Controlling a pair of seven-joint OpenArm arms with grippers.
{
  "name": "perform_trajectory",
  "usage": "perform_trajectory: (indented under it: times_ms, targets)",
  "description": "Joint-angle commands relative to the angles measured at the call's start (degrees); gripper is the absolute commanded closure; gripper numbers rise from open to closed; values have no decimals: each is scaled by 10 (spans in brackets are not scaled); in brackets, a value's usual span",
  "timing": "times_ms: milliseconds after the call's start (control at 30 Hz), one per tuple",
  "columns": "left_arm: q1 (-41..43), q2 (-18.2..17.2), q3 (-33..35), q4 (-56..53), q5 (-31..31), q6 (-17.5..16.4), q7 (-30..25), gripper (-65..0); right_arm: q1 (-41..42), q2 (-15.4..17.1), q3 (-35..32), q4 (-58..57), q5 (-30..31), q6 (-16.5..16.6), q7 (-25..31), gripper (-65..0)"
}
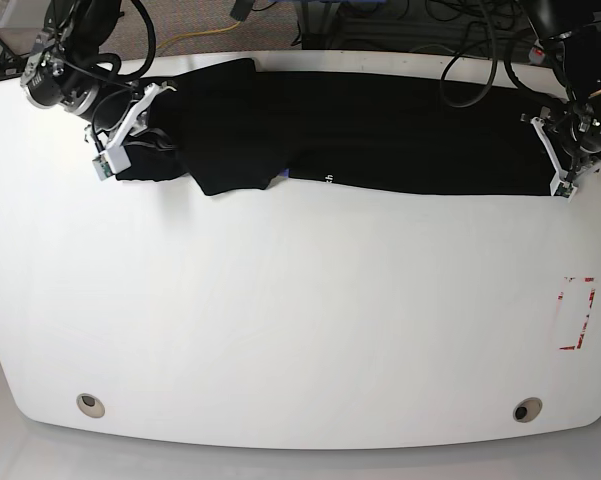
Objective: Fold the T-shirt properly
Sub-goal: 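Grasp the hanging shirt flap with the right gripper and fold it over, then pull the folded shirt with both grippers toward the table's edge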
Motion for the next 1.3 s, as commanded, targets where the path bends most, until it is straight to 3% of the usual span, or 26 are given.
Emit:
perform_trajectory:
  times_ms: [0,300,500,567,667,767,867,967,1100,1267]
  targets:
    - [-3,-11,-4,6,13,1,5,-293,-28,14,32,21,92,1,9,0]
    - [-4,-8,-4,7,13,1,5,-293,-76,9,30,17,102,-1,12,0]
    - [-4,-8,-5,7,13,1,5,-293,-73,-6,33,17,-39,-2,13,0]
    - [-4,-8,-5,7,13,1,5,-293,-73,-9,33,17,-97,-2,13,-55]
    - [-4,-8,-6,10,13,1,5,-293,-77,-11,34,17,-162,1,34,-192]
    - [-4,-8,-6,8,12,1,5,-293,-79,-12,34,17,-170,1,55,-295]
    - [-4,-8,-6,10,12,1,5,-293,-82,-12,34,21,-165,1,55,-335]
    - [-4,-8,-6,11,11,1,5,-293,-85,-12,56,21,-93,1,56,-335]
    - [-6,-7,-6,13,8,1,5,-293,-86,-9,58,17,55,1,55,-335]
    - [-22,10,-18,80,-17,1,7,-292,-70,-10,11,17,97,1,55,-335]
